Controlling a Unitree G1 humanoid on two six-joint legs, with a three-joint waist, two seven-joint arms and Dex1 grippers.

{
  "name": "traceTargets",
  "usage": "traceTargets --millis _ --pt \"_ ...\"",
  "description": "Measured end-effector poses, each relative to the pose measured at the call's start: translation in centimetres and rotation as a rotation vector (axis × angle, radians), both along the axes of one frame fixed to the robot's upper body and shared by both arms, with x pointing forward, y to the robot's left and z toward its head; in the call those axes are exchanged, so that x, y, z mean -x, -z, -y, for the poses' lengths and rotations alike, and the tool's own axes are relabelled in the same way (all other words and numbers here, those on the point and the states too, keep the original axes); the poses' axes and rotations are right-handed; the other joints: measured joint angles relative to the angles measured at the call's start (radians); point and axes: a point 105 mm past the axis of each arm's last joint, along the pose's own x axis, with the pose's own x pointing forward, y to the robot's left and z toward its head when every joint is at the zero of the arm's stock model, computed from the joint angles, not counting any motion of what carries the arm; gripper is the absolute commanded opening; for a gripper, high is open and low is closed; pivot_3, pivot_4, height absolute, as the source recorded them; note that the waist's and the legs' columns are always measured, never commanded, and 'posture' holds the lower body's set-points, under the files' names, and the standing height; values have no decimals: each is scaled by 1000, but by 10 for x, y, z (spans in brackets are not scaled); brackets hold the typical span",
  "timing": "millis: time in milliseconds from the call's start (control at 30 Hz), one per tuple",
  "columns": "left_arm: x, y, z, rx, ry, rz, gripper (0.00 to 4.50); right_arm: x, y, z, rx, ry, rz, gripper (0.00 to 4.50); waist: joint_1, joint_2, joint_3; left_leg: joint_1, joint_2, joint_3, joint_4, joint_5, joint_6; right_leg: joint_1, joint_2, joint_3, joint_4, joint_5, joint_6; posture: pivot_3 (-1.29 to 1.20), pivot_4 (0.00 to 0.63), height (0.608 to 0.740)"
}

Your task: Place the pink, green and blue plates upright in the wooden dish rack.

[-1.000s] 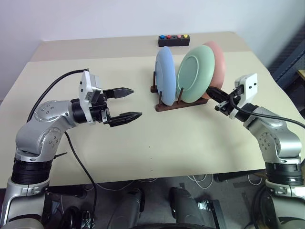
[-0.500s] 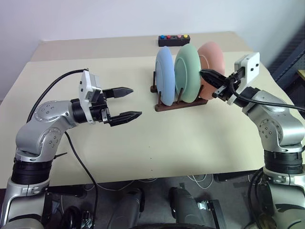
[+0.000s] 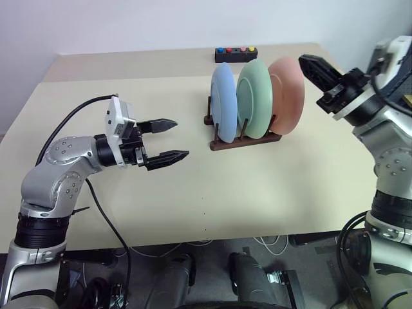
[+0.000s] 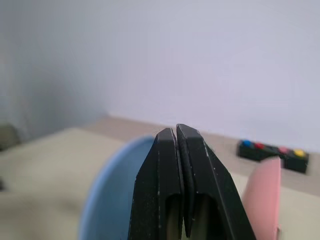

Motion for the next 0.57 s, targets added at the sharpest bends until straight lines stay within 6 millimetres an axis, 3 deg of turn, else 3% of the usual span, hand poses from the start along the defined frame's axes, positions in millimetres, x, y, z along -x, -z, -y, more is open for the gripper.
traceTargets --millis 100,233,333,433,567 --pt "-6 -1 -10 -13 -20 1 4467 29 17 -9 52 -168 -89 809 0 0 0 0 0 0 0 0 1 0 -1 0 -1 0 0 0 150 740" --pt "-12 -1 -22 -37 -44 10 4467 61 48 -25 127 -349 -199 2763 -3 0 0 0 1 1 0 -1 1 0 -2 0 0 0 0 0 150 740" --pt "-15 -1 -27 -42 -40 15 4467 68 58 -33 194 -378 -183 4253 -3 0 0 0 1 1 1 -1 1 0 -1 0 0 0 0 0 150 740" --pt "-16 8 -39 -77 -62 -2 4467 67 79 -33 260 -351 -188 4411 -1 0 0 0 1 2 1 -1 1 0 -1 0 -1 0 0 0 150 740" --pt "-13 10 -40 -46 -45 -12 4467 66 78 -30 296 -321 -116 4411 0 0 0 0 1 1 1 -1 1 0 -1 0 -1 0 0 0 150 740"
